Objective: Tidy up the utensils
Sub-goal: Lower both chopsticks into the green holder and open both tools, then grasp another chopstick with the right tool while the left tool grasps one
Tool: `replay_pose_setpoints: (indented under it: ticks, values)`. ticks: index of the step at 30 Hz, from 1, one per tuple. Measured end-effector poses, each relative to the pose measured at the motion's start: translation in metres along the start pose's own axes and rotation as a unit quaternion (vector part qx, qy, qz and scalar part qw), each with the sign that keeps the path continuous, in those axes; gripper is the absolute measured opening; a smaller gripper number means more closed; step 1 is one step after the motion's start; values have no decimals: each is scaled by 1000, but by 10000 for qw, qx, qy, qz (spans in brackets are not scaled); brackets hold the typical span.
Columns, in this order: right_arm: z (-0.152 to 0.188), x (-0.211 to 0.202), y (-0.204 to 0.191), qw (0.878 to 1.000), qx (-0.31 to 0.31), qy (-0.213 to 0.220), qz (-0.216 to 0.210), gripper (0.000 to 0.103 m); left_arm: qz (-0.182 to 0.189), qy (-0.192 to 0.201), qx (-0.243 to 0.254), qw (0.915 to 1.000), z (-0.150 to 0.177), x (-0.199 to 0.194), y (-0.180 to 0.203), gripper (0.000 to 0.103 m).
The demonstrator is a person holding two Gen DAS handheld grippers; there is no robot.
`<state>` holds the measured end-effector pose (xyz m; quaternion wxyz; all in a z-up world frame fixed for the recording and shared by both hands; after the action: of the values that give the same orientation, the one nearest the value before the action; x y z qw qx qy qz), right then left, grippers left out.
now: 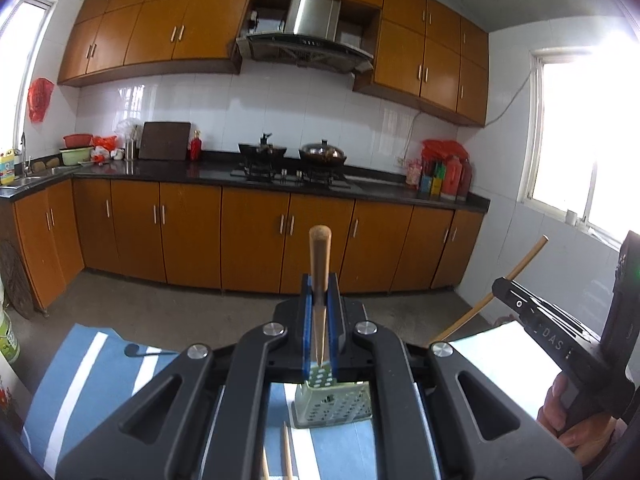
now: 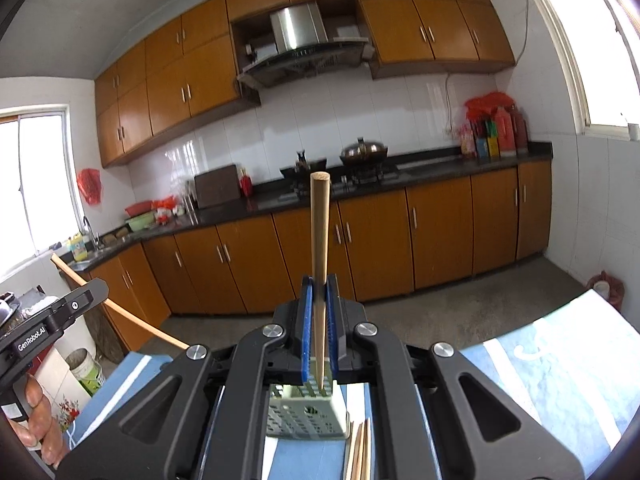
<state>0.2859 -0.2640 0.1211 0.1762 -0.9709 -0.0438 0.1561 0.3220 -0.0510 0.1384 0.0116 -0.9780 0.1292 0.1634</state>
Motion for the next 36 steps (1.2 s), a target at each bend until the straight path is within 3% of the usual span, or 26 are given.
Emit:
replay_pose_setpoints:
  ticks: [13, 15, 17, 26, 31, 36]
  values:
    - [23, 18, 9, 9989, 97, -445, 63, 8, -22, -507, -102, 9987, 37, 34, -12, 9]
    - [22, 16, 10, 9990, 117, -434, 69, 13, -25, -495, -151, 9987, 38, 30, -15, 13]
    - [19, 11, 11, 9992, 135, -379, 77, 23, -46, -447, -187, 9988, 37, 23, -17, 17]
    - [29, -24, 35, 9985, 226, -380, 315, 24, -202, -310, -360, 9987, 41, -23, -40, 24]
    - [78, -31, 70, 9926, 205, -927, 758, 24, -473, -629, -275, 9965, 84, -45, -59, 30]
    - [166, -13, 95, 9731, 186, -2103, 920, 24, -618, -1394, -252, 9880, 159, -40, -74, 31]
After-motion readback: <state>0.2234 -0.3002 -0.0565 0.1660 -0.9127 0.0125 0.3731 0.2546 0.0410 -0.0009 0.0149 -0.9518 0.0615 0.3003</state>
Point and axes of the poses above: each gripper's, at about its wrist camera, not at the fingertips, and x roughly the way its jaws point, y to its right, z to its underside, the point moved 6 cm from there along x, roughly the way its jaws point, and after that the axes turned 7 degrees about x, right-handed, at the moved point
